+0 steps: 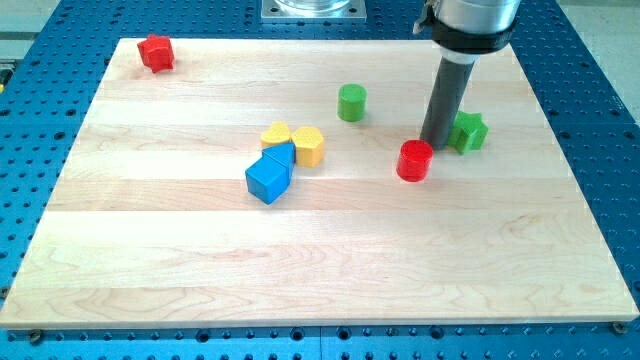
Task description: Slide the green star to the top right of the green circle
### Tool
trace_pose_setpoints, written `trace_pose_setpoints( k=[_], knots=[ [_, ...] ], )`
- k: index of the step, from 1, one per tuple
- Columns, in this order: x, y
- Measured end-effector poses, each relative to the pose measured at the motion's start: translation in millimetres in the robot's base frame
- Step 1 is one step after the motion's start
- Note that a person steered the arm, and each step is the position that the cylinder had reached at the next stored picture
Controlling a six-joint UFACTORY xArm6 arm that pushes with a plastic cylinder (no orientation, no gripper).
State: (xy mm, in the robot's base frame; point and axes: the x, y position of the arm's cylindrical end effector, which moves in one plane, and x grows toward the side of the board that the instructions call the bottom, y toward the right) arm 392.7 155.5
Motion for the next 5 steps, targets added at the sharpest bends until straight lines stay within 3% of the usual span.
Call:
trace_pose_setpoints(
  k=[2,3,4,5],
  knots=[
    [44.8,3.7],
    [-6.6,19.2],
    [-11.2,48.1],
    [16.8,57.8]
  ],
)
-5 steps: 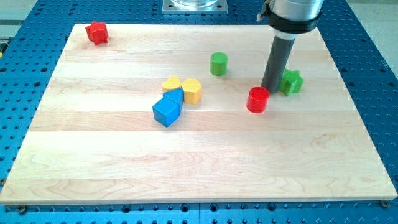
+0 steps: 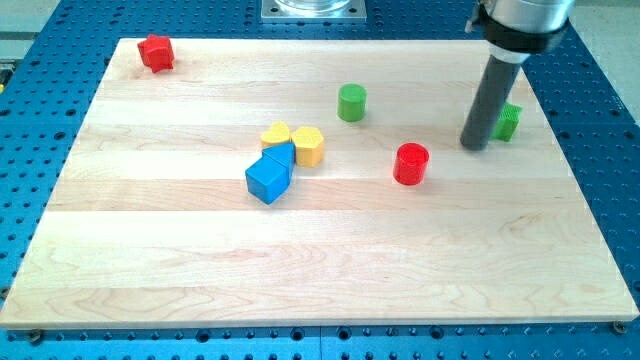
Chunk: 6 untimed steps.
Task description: Slide the green star to the top right of the green circle
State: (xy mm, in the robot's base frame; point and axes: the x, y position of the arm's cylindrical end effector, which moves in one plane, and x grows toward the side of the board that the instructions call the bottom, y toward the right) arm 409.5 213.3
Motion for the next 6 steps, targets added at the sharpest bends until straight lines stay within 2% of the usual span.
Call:
trace_pose_setpoints(
  k=[1,4,5,6],
  knots=[
    [-21.5,55.1],
    [-128.3,-20.3],
    [-128.9,-101.8],
    [-118.8,-71.2]
  ],
)
